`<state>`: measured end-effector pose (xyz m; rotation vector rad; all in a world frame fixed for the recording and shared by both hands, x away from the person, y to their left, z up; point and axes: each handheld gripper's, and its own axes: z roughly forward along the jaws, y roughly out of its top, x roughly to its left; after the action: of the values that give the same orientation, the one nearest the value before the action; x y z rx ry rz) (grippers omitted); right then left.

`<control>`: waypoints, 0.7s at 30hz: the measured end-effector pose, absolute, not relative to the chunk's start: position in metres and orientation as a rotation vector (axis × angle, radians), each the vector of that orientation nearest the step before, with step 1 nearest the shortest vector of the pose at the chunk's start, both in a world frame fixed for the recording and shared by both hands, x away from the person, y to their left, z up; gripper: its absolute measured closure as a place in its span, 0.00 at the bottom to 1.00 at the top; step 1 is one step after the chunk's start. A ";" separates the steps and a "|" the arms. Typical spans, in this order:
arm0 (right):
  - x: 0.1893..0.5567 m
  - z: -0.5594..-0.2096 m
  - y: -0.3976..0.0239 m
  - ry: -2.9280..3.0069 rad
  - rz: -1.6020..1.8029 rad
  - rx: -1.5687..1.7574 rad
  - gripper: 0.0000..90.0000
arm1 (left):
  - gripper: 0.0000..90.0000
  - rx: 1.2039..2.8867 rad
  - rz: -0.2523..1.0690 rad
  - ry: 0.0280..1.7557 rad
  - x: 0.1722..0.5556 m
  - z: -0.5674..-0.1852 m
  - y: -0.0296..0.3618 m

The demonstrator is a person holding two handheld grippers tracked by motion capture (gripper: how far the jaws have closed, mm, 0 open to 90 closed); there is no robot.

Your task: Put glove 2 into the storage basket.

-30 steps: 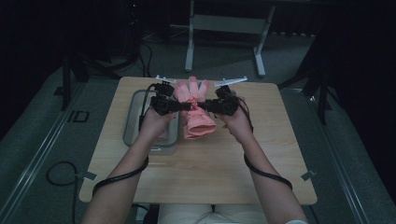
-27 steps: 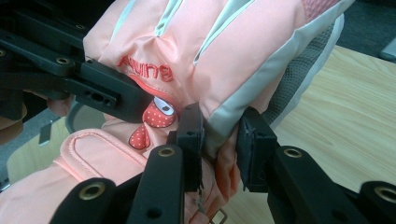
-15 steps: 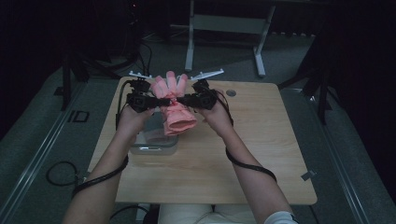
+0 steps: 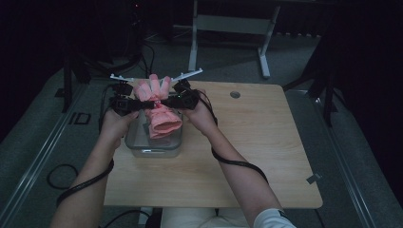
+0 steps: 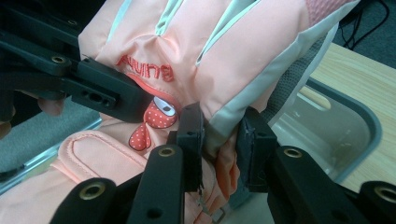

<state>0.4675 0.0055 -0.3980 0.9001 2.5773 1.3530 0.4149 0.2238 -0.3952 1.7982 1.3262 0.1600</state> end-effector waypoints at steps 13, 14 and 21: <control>0.480 -0.431 0.024 2.623 1.276 0.926 0.81 | 0.84 1.800 0.114 1.388 0.428 -0.430 0.235; 0.481 -0.434 0.025 2.625 1.269 0.935 0.82 | 0.84 1.794 0.101 1.395 0.429 -0.434 0.235; 0.486 -0.450 0.024 2.654 1.214 0.968 0.82 | 0.84 1.797 0.044 1.421 0.437 -0.457 0.232</control>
<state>0.4857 0.0244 -0.4495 0.9679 2.6543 1.2138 0.4370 0.2322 -0.4574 1.7967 1.4209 0.0444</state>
